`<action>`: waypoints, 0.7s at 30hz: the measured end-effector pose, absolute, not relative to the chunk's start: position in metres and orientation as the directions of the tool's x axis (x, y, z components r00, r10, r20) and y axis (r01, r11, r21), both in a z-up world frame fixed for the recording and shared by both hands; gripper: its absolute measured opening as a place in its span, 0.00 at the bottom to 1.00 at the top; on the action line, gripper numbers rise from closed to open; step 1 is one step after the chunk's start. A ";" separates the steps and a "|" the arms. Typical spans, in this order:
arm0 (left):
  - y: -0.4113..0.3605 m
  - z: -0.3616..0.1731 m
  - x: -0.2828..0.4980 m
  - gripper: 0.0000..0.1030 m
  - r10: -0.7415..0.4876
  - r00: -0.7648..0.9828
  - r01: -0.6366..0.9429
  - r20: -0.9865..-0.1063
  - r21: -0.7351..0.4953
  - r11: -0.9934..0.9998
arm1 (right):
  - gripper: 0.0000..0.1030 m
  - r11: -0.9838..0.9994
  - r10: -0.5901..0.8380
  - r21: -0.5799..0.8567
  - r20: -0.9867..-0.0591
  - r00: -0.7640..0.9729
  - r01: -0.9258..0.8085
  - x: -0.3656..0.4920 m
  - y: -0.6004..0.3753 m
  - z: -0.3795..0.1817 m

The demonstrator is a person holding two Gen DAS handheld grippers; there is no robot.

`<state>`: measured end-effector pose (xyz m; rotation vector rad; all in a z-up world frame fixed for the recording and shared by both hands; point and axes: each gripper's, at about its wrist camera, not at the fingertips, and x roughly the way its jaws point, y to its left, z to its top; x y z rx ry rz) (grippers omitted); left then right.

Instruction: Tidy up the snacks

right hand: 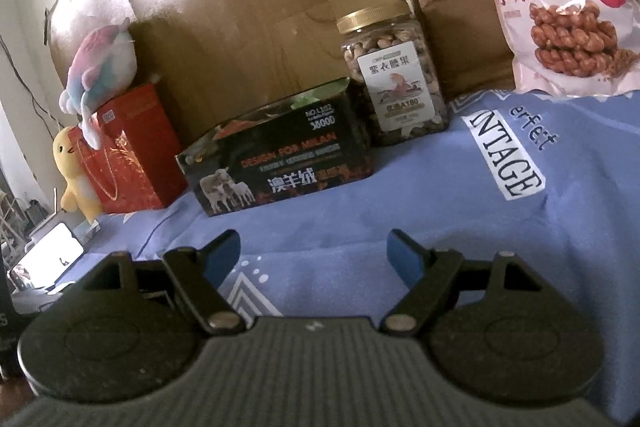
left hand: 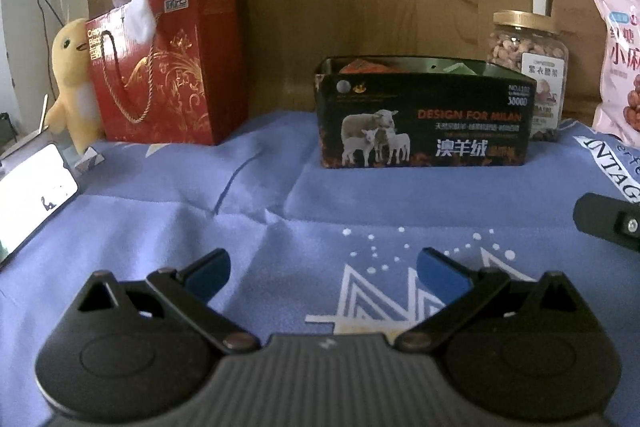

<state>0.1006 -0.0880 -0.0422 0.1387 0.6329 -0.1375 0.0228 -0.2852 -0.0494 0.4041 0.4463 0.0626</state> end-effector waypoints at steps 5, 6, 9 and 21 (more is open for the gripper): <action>-0.086 -0.042 0.099 1.00 -0.093 0.797 0.171 -0.596 0.075 0.982 | 0.83 0.923 0.141 0.384 -0.411 0.901 0.031 0.025 -0.287 -0.049; -0.087 -0.042 0.099 1.00 -0.093 0.798 0.171 -0.595 0.077 0.982 | 0.83 0.925 0.147 0.380 -0.418 0.897 0.025 0.024 -0.285 -0.050; -0.087 -0.042 0.098 1.00 -0.096 0.797 0.174 -0.596 0.075 0.982 | 0.85 0.939 0.163 0.345 -0.436 0.885 -0.003 0.026 -0.278 -0.049; -0.086 -0.041 0.093 1.00 -0.111 0.800 0.179 -0.589 0.058 0.982 | 0.86 0.953 0.170 0.302 -0.454 0.875 -0.028 0.023 -0.270 -0.048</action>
